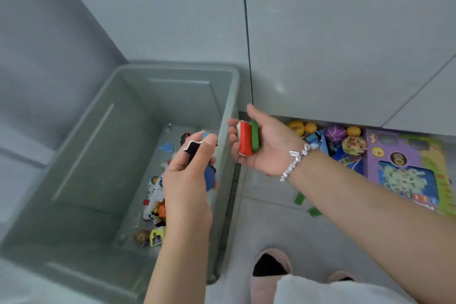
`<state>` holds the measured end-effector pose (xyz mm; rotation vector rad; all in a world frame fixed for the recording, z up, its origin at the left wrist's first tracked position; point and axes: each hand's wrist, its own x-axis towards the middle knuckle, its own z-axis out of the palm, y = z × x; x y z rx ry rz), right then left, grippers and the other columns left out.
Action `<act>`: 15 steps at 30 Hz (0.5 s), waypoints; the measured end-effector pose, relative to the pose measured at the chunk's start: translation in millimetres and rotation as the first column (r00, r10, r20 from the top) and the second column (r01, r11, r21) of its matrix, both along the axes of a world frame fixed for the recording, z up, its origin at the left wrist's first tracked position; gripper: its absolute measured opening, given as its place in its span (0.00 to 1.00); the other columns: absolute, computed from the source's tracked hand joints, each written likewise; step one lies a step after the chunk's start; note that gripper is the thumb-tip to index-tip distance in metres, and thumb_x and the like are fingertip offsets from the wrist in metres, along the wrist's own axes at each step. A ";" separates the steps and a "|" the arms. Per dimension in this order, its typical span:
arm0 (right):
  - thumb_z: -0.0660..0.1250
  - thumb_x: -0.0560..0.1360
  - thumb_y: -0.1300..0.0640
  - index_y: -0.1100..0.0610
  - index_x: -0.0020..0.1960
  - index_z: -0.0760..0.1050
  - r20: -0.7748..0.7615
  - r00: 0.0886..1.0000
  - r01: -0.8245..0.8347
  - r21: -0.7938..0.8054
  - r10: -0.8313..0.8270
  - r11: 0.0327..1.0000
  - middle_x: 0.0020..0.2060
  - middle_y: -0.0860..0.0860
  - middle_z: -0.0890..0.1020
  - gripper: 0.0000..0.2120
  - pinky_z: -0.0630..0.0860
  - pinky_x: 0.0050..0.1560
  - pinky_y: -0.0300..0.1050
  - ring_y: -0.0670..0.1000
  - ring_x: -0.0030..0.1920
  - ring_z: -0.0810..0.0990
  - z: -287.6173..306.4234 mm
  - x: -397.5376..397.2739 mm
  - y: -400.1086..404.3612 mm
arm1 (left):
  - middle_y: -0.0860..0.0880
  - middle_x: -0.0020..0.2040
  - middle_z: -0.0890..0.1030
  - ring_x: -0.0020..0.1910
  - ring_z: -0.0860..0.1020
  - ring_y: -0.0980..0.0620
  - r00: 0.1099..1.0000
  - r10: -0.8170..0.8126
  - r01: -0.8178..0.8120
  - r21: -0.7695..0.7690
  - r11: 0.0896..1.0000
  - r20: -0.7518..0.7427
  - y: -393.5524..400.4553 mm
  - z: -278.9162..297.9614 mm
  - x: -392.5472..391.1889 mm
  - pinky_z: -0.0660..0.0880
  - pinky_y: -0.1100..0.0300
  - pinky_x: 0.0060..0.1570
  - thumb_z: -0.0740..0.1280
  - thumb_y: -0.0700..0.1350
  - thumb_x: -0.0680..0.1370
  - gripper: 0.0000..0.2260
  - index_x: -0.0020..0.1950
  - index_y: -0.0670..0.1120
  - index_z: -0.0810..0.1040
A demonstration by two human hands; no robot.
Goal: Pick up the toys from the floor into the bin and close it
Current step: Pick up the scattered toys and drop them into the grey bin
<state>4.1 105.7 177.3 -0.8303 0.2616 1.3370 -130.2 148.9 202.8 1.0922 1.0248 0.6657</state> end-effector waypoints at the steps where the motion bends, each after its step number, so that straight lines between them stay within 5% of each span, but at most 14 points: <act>1: 0.60 0.77 0.43 0.61 0.47 0.74 0.038 0.998 -0.053 -0.007 0.054 0.999 0.32 0.54 0.76 0.20 0.75 0.28 0.37 0.49 0.29 0.75 8.2 -8.0 11.0 | 0.56 0.31 0.78 0.32 0.71 0.56 0.999 0.048 -0.047 0.012 0.999 -0.023 7.1 -0.4 -6.8 0.68 0.59 0.32 0.72 0.49 0.70 0.06 0.46 0.52 0.82; 4: 0.60 0.77 0.44 0.61 0.50 0.72 0.193 0.970 -0.140 -0.057 0.149 0.988 0.37 0.57 0.75 0.19 0.76 0.33 0.44 0.53 0.34 0.76 16.3 -30.0 40.5 | 0.54 0.37 0.80 0.35 0.75 0.58 0.984 0.163 -0.161 0.032 0.986 -0.070 24.2 -9.8 -21.7 0.73 0.61 0.38 0.70 0.49 0.74 0.08 0.53 0.50 0.81; 6: 0.60 0.76 0.43 0.60 0.52 0.72 0.287 0.941 -0.166 -0.077 0.182 0.983 0.46 0.59 0.75 0.20 0.76 0.39 0.46 0.54 0.41 0.75 11.2 -39.9 55.3 | 0.55 0.46 0.80 0.45 0.78 0.58 0.973 0.210 -0.209 0.015 0.978 -0.095 32.2 -19.5 -27.4 0.76 0.58 0.48 0.68 0.50 0.76 0.10 0.56 0.50 0.78; 10: 0.57 0.77 0.41 0.57 0.63 0.71 0.437 0.848 -0.272 -0.125 0.299 0.954 0.63 0.54 0.73 0.24 0.65 0.68 0.51 0.52 0.64 0.71 -2.3 -49.3 65.1 | 0.58 0.54 0.77 0.55 0.76 0.58 0.962 0.240 -0.237 0.036 0.971 -0.133 35.3 -32.0 -30.9 0.72 0.53 0.62 0.66 0.51 0.77 0.14 0.62 0.51 0.74; 12: 0.53 0.79 0.43 0.59 0.67 0.69 0.491 0.802 -0.310 -0.142 0.339 0.940 0.69 0.54 0.70 0.25 0.56 0.74 0.52 0.50 0.70 0.65 -4.6 -51.4 61.0 | 0.59 0.55 0.77 0.54 0.74 0.62 0.965 0.226 -0.220 0.063 0.974 -0.134 33.8 -33.1 -30.8 0.71 0.56 0.62 0.64 0.51 0.78 0.13 0.62 0.51 0.73; 15: 0.51 0.81 0.47 0.61 0.66 0.70 0.525 0.795 -0.286 -0.115 0.303 0.951 0.68 0.54 0.71 0.22 0.61 0.72 0.50 0.49 0.69 0.67 -5.3 -48.2 50.6 | 0.60 0.54 0.76 0.52 0.73 0.66 0.973 0.174 -0.149 0.163 0.975 -0.150 31.6 -33.1 -25.6 0.69 0.68 0.51 0.61 0.49 0.80 0.10 0.61 0.52 0.74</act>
